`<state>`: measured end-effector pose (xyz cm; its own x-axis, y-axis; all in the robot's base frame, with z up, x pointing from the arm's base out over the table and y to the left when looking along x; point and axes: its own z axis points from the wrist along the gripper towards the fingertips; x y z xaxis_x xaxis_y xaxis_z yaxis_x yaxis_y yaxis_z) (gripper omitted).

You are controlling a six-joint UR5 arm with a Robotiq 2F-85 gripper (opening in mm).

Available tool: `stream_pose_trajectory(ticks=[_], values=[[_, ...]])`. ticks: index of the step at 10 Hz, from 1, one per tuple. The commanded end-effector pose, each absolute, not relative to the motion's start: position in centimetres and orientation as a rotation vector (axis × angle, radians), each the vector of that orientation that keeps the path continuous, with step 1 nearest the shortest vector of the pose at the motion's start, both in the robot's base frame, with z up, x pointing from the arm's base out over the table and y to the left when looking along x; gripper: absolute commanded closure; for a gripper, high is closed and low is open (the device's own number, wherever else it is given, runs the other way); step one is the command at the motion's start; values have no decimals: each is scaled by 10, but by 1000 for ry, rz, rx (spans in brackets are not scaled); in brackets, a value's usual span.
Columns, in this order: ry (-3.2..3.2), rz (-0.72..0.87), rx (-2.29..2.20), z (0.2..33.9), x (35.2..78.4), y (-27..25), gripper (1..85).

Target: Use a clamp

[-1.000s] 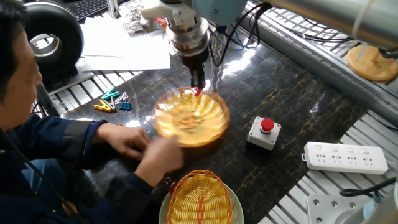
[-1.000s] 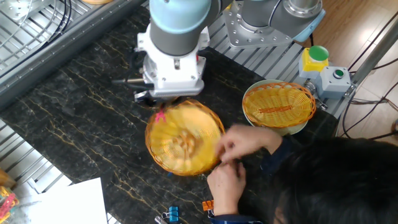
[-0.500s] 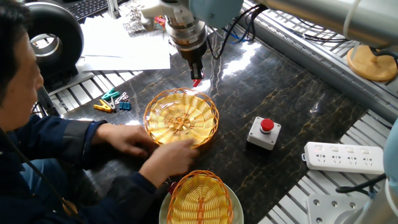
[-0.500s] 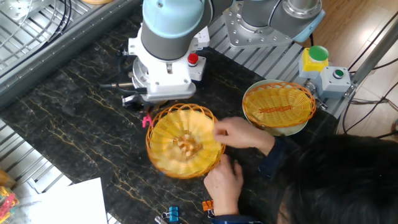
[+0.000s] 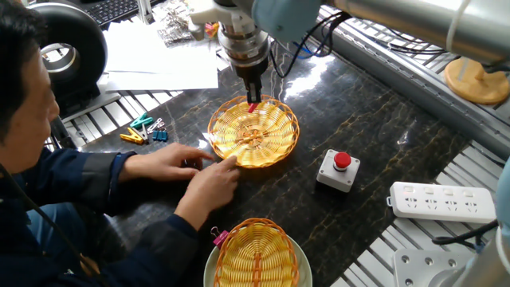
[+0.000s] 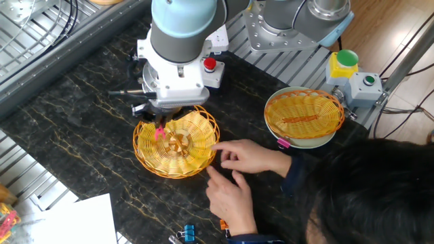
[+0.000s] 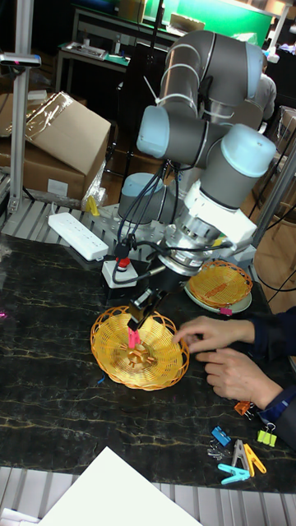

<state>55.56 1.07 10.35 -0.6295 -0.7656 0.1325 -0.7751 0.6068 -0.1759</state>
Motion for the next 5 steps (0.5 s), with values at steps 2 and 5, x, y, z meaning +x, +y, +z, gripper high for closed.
stream_pose_trajectory(ticks=[2, 5], values=[[-2756, 275, 1289, 114, 498, 28, 847], [-2679, 380, 1332, 125, 456, 36, 847]])
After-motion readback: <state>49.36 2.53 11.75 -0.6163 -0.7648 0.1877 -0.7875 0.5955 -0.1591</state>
